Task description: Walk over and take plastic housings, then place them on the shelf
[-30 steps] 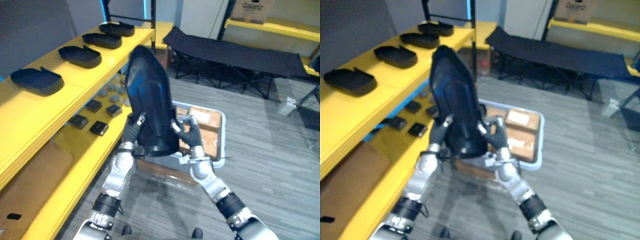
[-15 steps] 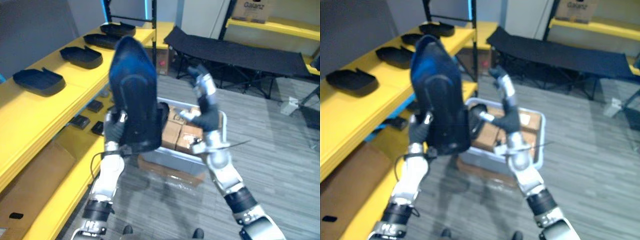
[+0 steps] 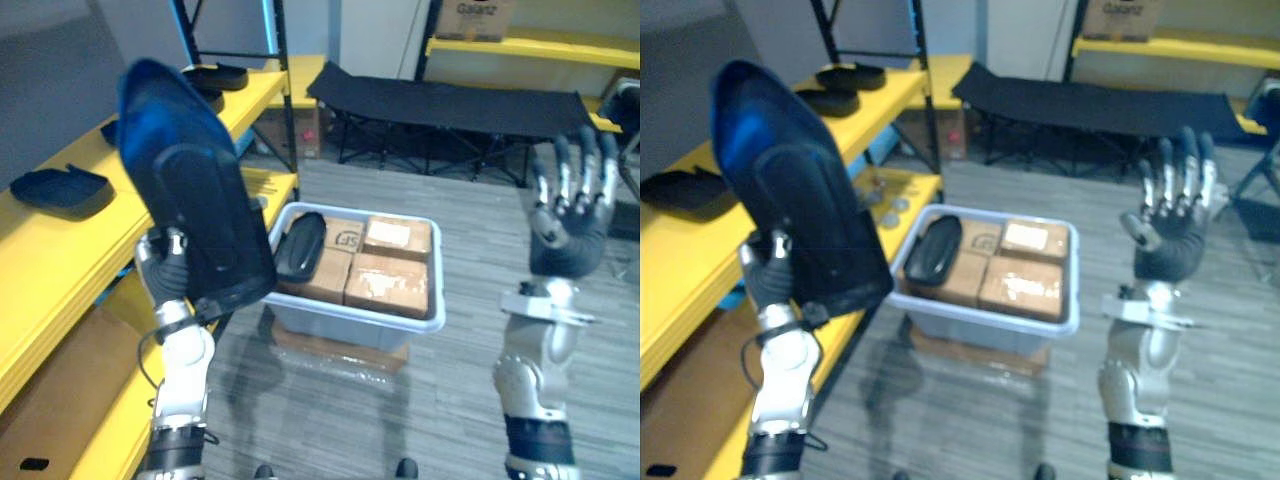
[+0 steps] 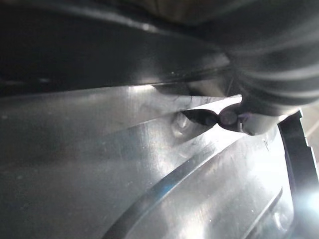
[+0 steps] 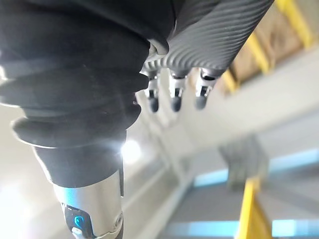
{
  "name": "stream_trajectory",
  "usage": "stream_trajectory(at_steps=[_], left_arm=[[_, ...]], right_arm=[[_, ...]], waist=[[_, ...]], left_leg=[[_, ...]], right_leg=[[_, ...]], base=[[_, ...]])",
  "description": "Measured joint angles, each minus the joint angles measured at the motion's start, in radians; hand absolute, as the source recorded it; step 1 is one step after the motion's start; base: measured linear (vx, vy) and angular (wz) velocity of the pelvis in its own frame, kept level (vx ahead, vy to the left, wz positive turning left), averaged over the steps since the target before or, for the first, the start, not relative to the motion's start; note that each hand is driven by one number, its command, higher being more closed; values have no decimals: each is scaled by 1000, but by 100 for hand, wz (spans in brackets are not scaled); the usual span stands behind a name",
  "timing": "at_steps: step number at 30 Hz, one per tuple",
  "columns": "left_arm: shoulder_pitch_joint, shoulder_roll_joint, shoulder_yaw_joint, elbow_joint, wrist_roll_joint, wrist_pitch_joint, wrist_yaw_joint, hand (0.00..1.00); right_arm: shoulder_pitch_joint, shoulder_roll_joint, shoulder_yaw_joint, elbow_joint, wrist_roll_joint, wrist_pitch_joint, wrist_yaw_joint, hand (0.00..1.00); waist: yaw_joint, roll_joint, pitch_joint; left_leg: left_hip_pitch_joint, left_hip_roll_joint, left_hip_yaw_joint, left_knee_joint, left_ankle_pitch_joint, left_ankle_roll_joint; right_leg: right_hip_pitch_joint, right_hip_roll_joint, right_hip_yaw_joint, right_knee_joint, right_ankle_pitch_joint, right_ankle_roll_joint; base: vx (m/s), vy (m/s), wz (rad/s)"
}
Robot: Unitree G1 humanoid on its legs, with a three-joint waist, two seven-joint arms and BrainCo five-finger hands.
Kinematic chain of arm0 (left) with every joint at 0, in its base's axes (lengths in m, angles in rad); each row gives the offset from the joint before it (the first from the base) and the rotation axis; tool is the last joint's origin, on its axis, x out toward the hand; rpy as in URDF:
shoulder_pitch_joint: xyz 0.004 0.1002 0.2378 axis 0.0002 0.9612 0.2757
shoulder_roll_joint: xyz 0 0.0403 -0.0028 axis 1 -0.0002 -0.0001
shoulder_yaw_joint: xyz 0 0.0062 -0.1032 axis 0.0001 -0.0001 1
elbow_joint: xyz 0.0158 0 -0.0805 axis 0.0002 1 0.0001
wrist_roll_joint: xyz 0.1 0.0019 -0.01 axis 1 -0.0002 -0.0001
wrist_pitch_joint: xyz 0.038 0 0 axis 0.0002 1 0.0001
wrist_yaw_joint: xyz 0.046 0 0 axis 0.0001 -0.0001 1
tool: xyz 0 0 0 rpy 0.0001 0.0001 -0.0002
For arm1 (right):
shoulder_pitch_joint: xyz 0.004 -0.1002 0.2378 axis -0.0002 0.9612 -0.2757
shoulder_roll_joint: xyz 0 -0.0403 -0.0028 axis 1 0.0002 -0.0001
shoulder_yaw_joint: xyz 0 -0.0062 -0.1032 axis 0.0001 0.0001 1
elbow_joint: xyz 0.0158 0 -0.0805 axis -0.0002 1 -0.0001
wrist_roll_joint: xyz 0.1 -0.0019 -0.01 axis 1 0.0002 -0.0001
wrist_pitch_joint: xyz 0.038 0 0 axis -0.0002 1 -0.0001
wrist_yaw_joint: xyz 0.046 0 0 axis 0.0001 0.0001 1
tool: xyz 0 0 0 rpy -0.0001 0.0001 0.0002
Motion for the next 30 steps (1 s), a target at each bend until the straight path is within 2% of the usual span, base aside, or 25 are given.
stream_trajectory(at_steps=[1, 3, 4, 7, 12, 15, 18, 20, 21, 23, 27, 30], left_arm=[[30, -19, -11, -53, -60, -11, -30, 100], [72, -57, -43, -127, -92, -25, -52, 100], [92, -76, -60, -161, -86, -33, -66, 100], [109, -76, -82, -198, -76, -34, -85, 100], [128, -72, -31, -230, -66, -21, -60, 100], [142, -70, 67, -236, -42, 2, -7, 100], [211, -73, 229, -245, -45, 10, 49, 100], [289, -78, 387, -259, -42, 12, 84, 100], [307, -79, 419, -259, -38, 12, 94, 100], [379, -91, 533, -259, -36, 7, 122, 100], [447, -131, 657, -258, -39, -24, 158, 100], [466, -157, 679, -258, -49, -69, 161, 100]], right_arm=[[37, 34, -8, 42, 3, 5, -16, 0], [93, 92, -13, 87, 49, 5, -12, 0], [115, 123, -13, 101, 54, -2, -9, 0], [112, 136, -15, 101, 53, -21, 27, 0], [77, 135, 3, 93, 18, -21, 80, 0], [66, 133, 32, 85, 15, -17, 103, 0], [45, 132, 92, 84, 3, -7, 91, 0], [-9, 131, 149, 99, -53, 4, 45, 0], [-24, 130, 154, 109, -61, 6, 36, 0], [-71, 130, 198, 143, -118, 8, -2, 0], [-130, 115, 223, 156, -160, 22, -22, 0], [-137, 89, 219, 160, -164, 49, -26, 0]], waist=[[-1, -2, -1], [0, -2, -1], [0, -2, -1], [0, -1, -2], [9, 1, -3], [19, 5, -6], [89, 6, -6], [150, 3, -8], [162, 1, -9], [227, -6, -11], [290, -7, -11], [305, -9, -11]], left_leg=[[5, 0, 10, -1, -4, 0], [6, -1, 13, 1, -7, 0], [6, 0, 13, 2, -7, 0], [7, 0, 12, 3, -7, 0], [0, 0, -3, 4, -7, 0], [-31, 0, -75, 8, 2, -1], [-40, -3, -157, 9, 6, -3], [-64, -15, -228, 25, 6, -3], [-67, -19, -244, 25, 6, -3], [-66, -38, -299, 25, 5, -1], [-70, -56, -351, 25, 2, 2], [-99, -74, -412, 40, -1, 8]], right_leg=[[-2, 0, 8, 0, 0, 1], [-1, -1, 9, 0, 1, 1], [-1, -1, 9, 0, 1, 1], [2, -1, 9, 0, 0, 1], [6, -1, -7, -9, -12, -4], [39, -3, -83, 0, -23, -2], [90, -2, -169, 0, -27, 5], [126, -5, -246, 0, -34, 10], [136, -7, -264, 0, -38, 14], [179, -16, -319, 0, -63, 28], [218, -22, -374, 0, -87, 42], [240, -23, -435, 13, -115, 43]], base=[[17, -1, -13], [11, -6, -7], [0, 0, 0], [0, 0, 0], [-17, -14, 8], [27, -29, 65], [78, -23, 79], [74, -9, 85], [68, 2, 82], [75, -1, 75], [44, -10, 47], [48, -23, 60]])
